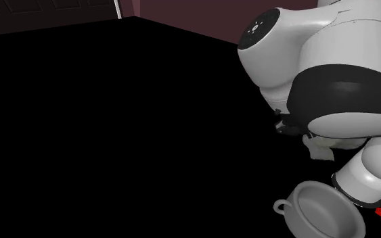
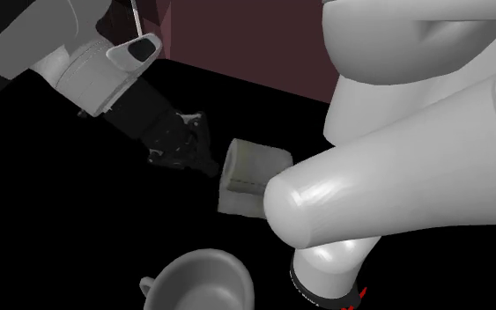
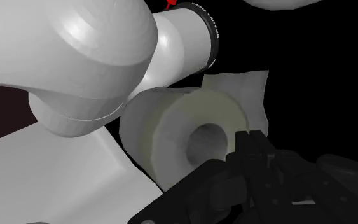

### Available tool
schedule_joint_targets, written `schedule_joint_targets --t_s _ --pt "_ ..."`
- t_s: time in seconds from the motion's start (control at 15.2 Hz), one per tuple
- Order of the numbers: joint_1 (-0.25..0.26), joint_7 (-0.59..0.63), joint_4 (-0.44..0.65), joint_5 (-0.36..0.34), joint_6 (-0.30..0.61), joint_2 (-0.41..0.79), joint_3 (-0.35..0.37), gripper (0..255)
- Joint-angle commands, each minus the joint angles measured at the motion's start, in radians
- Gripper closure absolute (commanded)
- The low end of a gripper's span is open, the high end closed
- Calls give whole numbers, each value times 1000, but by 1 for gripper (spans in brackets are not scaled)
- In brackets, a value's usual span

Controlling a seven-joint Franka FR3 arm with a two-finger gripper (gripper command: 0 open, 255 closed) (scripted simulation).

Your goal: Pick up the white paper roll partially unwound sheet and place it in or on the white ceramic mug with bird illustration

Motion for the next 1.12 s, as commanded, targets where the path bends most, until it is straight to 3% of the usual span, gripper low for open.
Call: schedule_joint_targets --t_s 0.0,0.07,0.13,0.33,0.53,0.59,0.66,0.73,0.86,1.06 --pt "5 53 31 52 -26 14 52 255" --pt "2 26 15 24 -11 8 27 255" --pt "2 26 15 24 -11 8 27 0" --pt "-148 199 33 49 -11 165 203 0" --pt "-364 405 48 56 5 356 429 0" --pt "-471 488 51 49 16 434 535 0" --pt "-632 581 55 35 30 521 692 0" --pt "-866 615 60 52 35 527 915 0" --pt "-808 558 45 86 33 454 856 0" --pt "-735 567 -7 86 64 468 794 0"
